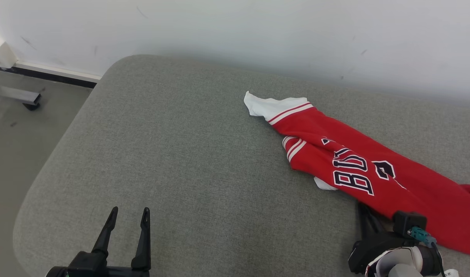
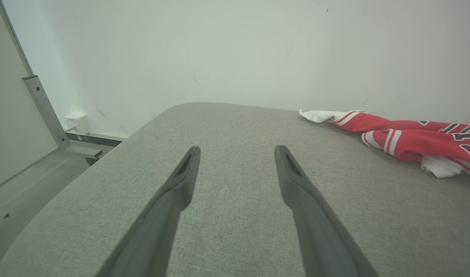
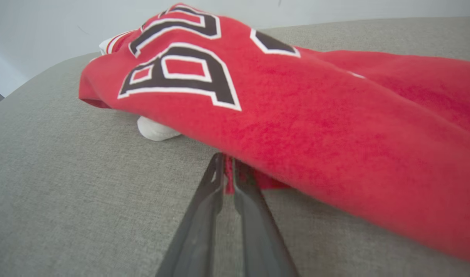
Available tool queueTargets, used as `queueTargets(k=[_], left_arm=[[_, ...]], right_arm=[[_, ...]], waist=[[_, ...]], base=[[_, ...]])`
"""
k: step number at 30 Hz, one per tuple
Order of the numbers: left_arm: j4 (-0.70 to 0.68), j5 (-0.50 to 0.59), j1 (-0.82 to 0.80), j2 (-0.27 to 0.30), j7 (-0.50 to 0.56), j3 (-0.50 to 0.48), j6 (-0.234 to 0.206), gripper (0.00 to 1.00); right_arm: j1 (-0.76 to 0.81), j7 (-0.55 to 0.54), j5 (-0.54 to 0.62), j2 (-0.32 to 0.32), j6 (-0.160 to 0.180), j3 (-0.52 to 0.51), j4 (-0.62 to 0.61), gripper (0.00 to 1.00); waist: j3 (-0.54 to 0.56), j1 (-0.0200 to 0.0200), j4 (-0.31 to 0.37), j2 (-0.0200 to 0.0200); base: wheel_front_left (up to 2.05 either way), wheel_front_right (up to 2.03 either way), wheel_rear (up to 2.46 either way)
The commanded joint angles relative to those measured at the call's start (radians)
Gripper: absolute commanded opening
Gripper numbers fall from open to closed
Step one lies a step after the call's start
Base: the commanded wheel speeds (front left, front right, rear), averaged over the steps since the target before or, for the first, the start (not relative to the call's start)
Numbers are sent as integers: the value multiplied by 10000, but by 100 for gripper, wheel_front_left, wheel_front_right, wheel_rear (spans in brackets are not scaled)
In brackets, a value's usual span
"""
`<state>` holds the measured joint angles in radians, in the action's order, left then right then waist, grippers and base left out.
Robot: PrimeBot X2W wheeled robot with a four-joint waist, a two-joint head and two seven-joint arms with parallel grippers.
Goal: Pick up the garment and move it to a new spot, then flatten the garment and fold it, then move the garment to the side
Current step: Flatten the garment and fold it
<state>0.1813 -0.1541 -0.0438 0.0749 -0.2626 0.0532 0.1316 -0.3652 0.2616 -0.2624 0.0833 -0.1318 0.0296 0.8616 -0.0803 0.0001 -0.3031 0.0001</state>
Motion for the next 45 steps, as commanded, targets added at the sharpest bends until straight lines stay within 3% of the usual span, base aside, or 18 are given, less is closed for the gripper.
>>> queueTargets(k=[1,10,23,36,45], left_arm=[[26,-5,-86,-26,-28,-30,-23,100],[26,71,328,-28,-28,-203,-23,100],[-81,60,822,-123,-28,-402,-31,100],[-166,111,920,-192,-28,-384,-32,100],[-132,78,947,-228,-28,-449,-31,100]], right_arm=[[17,42,32,32,22,-21,2,0],[1091,43,-5,240,22,633,-1284,0],[3366,44,-385,1227,22,1144,-5572,0],[1912,-1383,-267,2617,24,1456,-9324,0],[687,-1938,-617,2745,24,1735,-9691,0]], waist=[[34,-1,34,-1],[546,-1,550,-1],[1049,-1,1474,-1],[1295,-1,1654,-1],[1345,-1,1274,-1]], base=[[0,0,0],[0,0,0],[0,0,0],[0,0,0],[0,0,0]])
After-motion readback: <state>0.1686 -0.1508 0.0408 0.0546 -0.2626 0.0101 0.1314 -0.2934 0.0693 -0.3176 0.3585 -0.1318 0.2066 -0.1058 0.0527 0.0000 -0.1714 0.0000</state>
